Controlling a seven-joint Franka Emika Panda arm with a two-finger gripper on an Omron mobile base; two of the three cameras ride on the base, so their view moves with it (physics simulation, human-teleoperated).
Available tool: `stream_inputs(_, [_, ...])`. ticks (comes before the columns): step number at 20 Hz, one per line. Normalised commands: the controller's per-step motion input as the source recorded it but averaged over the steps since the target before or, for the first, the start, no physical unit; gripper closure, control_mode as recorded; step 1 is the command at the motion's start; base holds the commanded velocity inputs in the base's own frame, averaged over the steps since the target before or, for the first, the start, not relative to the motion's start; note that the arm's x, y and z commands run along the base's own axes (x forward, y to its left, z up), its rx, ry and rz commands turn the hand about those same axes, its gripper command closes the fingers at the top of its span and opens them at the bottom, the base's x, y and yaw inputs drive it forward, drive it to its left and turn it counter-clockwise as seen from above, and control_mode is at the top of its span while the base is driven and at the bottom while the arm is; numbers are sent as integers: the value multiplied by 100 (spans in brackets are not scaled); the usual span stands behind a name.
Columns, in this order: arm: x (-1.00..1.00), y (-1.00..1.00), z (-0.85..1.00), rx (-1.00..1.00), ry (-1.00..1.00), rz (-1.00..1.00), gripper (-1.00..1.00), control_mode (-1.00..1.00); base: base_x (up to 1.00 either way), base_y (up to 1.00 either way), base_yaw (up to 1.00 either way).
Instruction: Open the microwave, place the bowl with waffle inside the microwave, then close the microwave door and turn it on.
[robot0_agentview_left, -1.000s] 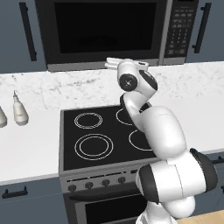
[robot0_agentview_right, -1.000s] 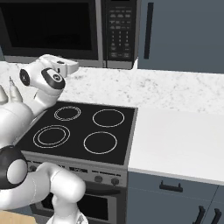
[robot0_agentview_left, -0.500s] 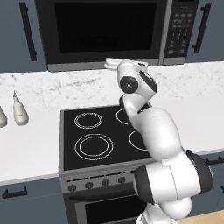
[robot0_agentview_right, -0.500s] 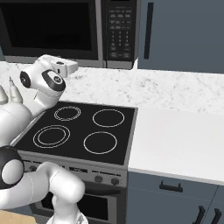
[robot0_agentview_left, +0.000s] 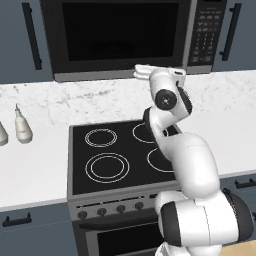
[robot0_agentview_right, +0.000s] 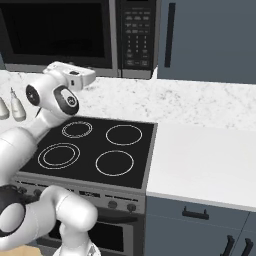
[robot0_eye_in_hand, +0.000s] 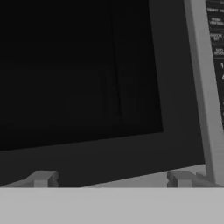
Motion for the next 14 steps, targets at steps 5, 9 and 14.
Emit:
stream_inputs(5, [-4,-75,28,0,0,11,-100,-100,0,0,0])
stream_inputs(9, [-2,-68,11,0,0,13,-100,-100,0,0,0])
stream_inputs(14, [-13,-66,6,0,0,10,-100,-100,0,0,0])
